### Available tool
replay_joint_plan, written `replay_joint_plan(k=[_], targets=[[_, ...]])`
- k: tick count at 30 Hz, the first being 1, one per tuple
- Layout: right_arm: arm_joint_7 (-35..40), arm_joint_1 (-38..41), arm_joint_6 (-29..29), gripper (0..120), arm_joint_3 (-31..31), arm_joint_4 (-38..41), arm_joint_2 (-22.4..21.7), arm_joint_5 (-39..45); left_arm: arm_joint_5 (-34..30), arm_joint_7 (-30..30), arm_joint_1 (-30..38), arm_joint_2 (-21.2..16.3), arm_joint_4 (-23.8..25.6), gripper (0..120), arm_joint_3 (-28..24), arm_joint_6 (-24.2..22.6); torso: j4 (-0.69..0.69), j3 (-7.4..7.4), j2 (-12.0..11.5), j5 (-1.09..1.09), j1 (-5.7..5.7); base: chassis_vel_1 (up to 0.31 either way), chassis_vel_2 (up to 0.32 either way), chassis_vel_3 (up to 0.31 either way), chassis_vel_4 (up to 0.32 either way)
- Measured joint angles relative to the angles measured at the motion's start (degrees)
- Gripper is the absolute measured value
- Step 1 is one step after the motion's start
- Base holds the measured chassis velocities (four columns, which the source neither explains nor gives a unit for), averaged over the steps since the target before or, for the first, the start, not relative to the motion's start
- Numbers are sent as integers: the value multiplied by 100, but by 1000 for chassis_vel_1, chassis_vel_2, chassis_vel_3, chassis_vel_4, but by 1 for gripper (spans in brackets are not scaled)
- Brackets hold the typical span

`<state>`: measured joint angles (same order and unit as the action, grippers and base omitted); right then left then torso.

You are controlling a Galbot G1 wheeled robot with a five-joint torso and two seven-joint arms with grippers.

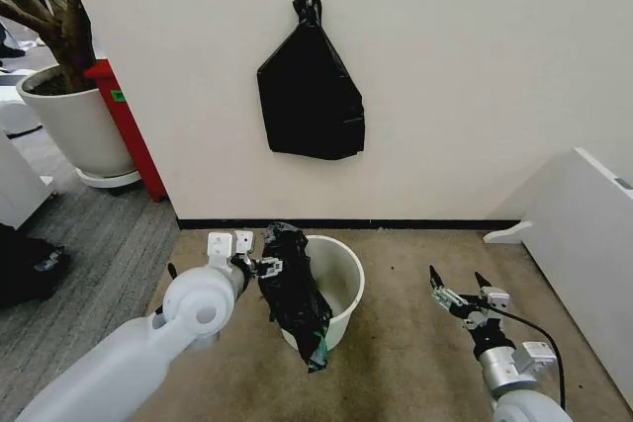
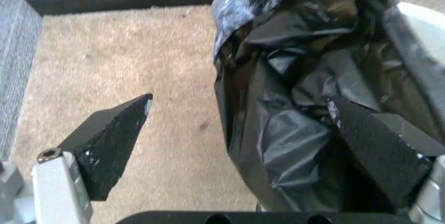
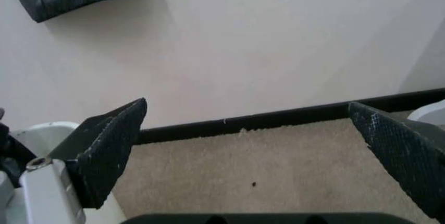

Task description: Place the garbage bag over the trash bin.

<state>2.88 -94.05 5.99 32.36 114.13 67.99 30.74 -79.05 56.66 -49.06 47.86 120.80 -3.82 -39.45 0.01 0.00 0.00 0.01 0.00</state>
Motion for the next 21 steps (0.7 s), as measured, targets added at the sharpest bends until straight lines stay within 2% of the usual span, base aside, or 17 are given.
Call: replay_joint_plan(k=[5,10,21], targets=[[54,73,-25,100,-60,-44,-10,27,-41,86,146,191,-232,100,-149,-52,0,0,0,0,0,0,0,0,0],[108,131,-39,100,-134,-99,-23,29,-193,678,480,556,-562,100,-407,-254,-1,0,0,0,0,0,0,0,0],[184,179,-86,100,-278,-138,0,29,-403,1141,682,860,-906,100,-699,-295,-1,0,0,0,0,0,0,0,0]])
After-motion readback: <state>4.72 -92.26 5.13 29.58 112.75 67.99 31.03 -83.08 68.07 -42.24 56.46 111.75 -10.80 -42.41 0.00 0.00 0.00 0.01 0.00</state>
